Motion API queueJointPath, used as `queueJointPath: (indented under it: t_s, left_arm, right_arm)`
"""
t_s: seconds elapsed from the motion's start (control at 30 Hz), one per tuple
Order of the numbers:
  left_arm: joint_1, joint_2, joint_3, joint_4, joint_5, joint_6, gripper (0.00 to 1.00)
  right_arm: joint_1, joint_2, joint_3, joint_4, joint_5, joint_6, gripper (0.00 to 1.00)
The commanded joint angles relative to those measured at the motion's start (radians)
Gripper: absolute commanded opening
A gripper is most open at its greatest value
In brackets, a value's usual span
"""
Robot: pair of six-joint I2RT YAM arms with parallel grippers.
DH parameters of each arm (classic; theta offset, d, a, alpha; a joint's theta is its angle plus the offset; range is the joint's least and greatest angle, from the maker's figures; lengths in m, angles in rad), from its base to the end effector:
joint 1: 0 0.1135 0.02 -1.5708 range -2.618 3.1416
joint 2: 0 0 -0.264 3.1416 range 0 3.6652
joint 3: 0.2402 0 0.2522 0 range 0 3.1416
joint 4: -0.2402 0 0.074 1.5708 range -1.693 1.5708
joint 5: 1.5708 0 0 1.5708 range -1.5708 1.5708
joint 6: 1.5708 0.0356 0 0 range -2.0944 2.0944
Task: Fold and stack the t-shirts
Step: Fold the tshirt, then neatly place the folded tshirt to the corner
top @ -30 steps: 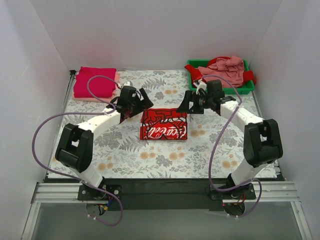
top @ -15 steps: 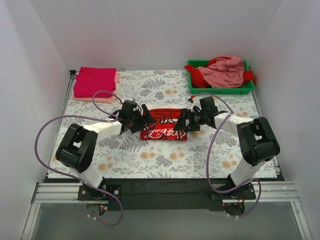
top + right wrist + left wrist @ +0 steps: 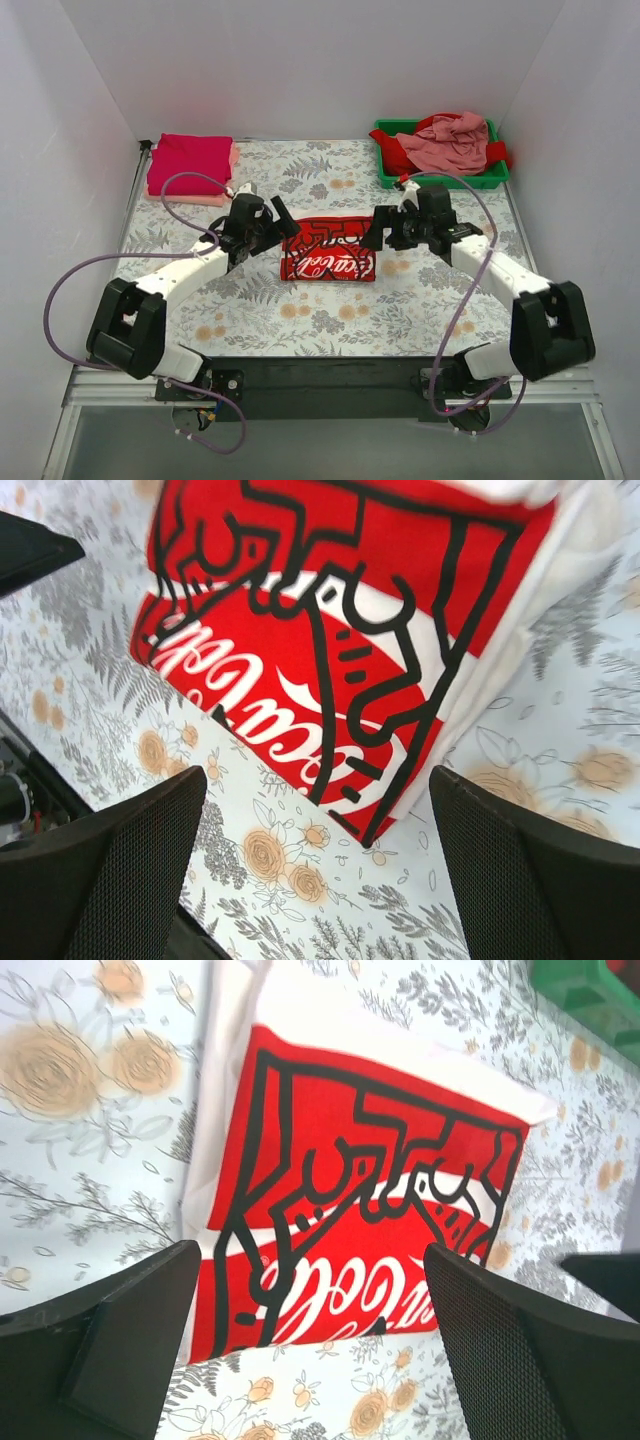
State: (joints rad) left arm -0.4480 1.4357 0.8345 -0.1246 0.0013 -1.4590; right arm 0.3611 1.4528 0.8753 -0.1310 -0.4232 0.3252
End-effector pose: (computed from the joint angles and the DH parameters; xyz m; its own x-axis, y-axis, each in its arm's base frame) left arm 0.2725 -0.1310 0.2133 -0.4981 -0.8632 -0.0826 -0.5461 0.3862 -0.7434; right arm 0.2827 0.1224 0.2229 -0.7730 0.0195 -0.6342 -0.3872 0.7773 0.4958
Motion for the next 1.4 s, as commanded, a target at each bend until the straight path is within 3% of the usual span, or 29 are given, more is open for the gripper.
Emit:
queueJointPath:
  t_s: [0.0,0.27,0.4,0.63,0.83,1.07,1.2,1.23,1.37]
  left_arm:
    - [0.002,-0.008,0.057,-0.093,-0.119,0.066,0.94]
    - [0.0,0.164,0.155,-0.128,-0.078,0.14,0.95]
    - [0.0,0.244,0.192,-0.13,-0.054,0.163,0.95]
    - [-0.003,0.371,0.247,-0.132,-0.003,0.198,0.94]
    - [-0.043,0.445,0.255,-0.136,-0.007,0.218,0.84]
    - [-0.122,0.505,0.287,-0.197,-0.145,0.218,0.63]
    - [-0.159,0.555,0.331,-0.259,-0.253,0.212,0.42]
    - [-0.159,0.563,0.347,-0.27,-0.265,0.207,0.31]
    - [-0.161,0.588,0.393,-0.325,-0.351,0.204,0.07]
  right_arm:
    - [-0.005,-0.185,-0.036,-0.025,0.153,-0.003,0.98]
    - [-0.013,-0.575,-0.216,-0.102,0.541,0.066,0.98]
    - [-0.014,-0.741,-0.262,-0.142,0.649,0.078,0.98]
    - [-0.014,-0.796,-0.285,-0.179,0.69,0.041,0.98]
    - [-0.016,-0.743,-0.297,-0.199,0.753,0.025,0.98]
    - [-0.019,-0.683,-0.3,-0.199,0.779,0.006,0.98]
    - [-0.021,-0.672,-0.302,-0.199,0.794,0.0,0.98]
    - [-0.022,-0.672,-0.303,-0.199,0.798,-0.002,0.98]
    - [-0.022,-0.68,-0.312,-0.193,0.808,-0.002,0.98]
